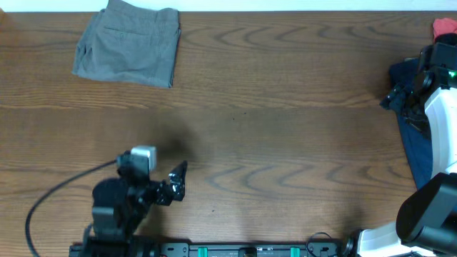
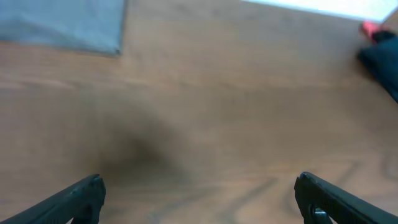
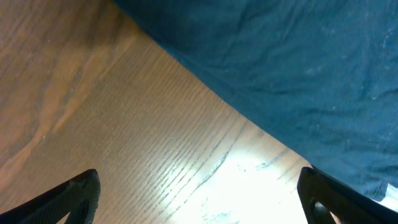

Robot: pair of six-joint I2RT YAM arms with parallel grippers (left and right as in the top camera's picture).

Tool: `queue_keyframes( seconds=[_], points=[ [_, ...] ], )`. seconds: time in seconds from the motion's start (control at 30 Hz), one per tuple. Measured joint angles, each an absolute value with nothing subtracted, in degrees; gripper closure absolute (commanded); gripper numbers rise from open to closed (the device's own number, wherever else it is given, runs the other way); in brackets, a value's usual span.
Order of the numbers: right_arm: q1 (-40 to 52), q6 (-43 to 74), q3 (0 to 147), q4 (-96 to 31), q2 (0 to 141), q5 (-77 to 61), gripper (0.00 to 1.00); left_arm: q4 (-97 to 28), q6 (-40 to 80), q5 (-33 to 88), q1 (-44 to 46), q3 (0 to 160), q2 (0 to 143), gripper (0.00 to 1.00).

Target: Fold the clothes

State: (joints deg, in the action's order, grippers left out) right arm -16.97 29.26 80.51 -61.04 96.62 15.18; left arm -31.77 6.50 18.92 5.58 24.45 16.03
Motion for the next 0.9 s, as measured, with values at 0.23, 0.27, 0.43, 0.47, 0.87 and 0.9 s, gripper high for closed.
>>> queue_keyframes(
  seconds=[0.23,0.27,0.43,0.47,0.87,0.9],
  points=[
    [-16.97,29.26,80.51,-61.01,96.64,15.20,0.01,-24.93,5.80,18.90,3.18,15.88,6.50,0.02],
    [-16.97,29.26,80.51,-61.04,96.62,15.20,0.01,-23.66,5.67,18.87,2.76,14.81,5.82,0.02],
    [-16.97,29.26,80.51,-61.04,96.62,15.18,0.01,-14.94,3.70,18.90,0.95,9.56,4.14,0.02],
    [-16.97,29.26,80.51,-61.04,96.64,15.20,0.01,-13.17,3.01,18.90,0.62,8.56,4.08,0.02],
    [-16.97,29.26,80.51,-61.04,96.62,15.18,0.01,-5.65,-8.08,17.17,-1.37,3.42,3.05,0.02],
    [-16.97,29.26,80.51,-61.04,96.64,15.20,0.01,-5.45,-9.13,16.29,-1.34,3.31,2.42,0.02]
  ],
)
